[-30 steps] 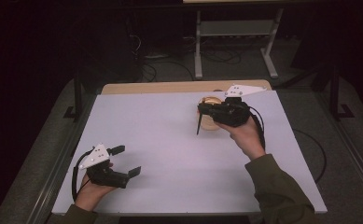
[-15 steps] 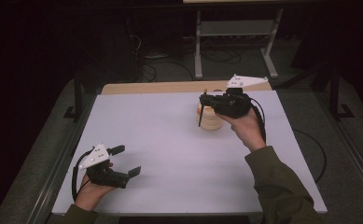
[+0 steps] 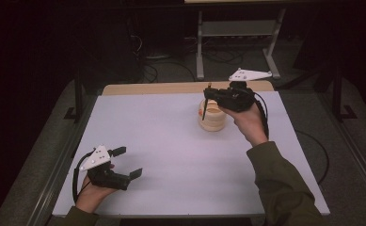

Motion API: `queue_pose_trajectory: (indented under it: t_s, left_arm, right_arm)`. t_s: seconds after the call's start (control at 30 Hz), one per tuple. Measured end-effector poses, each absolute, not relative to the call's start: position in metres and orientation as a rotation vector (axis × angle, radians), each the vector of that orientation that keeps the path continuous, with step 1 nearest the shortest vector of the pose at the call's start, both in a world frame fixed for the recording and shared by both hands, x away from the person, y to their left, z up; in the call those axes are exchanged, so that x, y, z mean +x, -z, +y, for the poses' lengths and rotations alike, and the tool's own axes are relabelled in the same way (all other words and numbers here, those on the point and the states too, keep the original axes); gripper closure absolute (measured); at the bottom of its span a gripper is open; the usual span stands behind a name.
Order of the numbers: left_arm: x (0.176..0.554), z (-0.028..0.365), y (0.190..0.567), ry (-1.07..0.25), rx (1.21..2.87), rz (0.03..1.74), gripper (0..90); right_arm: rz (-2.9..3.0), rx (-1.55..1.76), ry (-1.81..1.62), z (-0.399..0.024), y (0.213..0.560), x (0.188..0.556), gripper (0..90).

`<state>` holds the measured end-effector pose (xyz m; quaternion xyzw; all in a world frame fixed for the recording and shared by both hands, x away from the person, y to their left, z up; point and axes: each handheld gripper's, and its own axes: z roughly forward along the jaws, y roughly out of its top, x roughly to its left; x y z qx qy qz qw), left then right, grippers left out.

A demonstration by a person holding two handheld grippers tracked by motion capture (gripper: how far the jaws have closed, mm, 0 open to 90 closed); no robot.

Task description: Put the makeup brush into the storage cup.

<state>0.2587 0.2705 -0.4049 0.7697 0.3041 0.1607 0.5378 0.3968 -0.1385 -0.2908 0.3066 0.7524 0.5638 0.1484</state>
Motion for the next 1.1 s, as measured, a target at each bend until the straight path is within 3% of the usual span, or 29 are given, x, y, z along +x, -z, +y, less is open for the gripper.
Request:
queue_pose_trajectory:
  t_s: [1.1]
  left_arm:
    - [0.258, 0.269, 0.406, -0.37, 1.838, 0.715, 0.0]
  right_arm:
    - [2.05, 0.99, -1.538, -0.141, 0.303, 0.433, 82.4]
